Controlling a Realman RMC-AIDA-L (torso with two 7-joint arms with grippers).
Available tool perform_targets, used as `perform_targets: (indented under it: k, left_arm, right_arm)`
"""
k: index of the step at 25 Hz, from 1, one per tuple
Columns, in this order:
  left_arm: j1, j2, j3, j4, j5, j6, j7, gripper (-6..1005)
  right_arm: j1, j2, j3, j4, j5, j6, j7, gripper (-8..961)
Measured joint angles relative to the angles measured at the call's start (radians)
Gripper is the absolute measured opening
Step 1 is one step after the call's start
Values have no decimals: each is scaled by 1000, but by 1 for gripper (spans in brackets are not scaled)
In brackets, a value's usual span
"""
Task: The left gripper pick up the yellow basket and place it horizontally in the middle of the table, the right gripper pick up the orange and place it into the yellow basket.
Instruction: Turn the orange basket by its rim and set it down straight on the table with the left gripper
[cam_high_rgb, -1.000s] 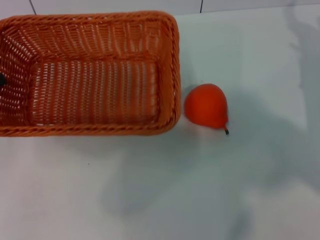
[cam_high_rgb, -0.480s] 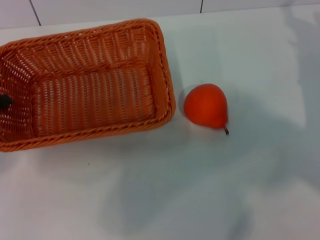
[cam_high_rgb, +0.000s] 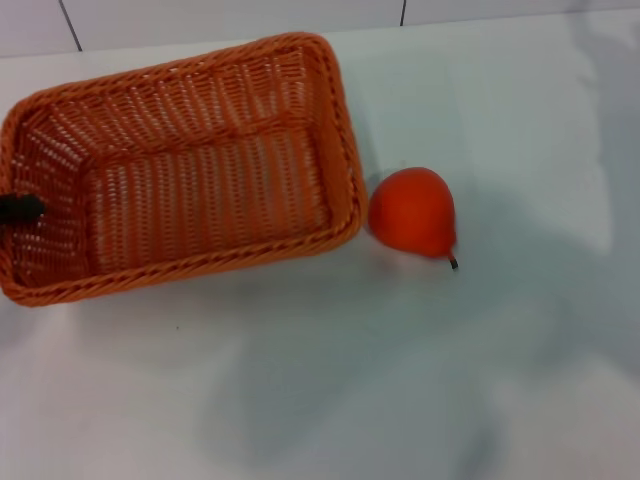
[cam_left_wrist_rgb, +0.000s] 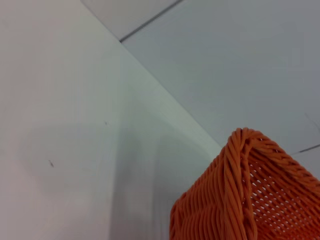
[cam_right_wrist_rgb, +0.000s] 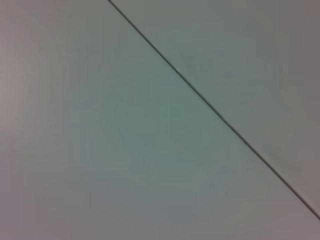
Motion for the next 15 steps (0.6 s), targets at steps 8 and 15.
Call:
perform_targets:
  k: [8, 15]
  left_arm:
    - [-9, -1, 59, -41, -9, -36, -1, 155]
    - [-13, 3, 68, -59, -9, -52, -11, 182]
  right_arm:
    - [2, 1, 4, 0, 0, 2, -3, 945]
    - [4, 1, 0, 0, 0, 5, -3, 944]
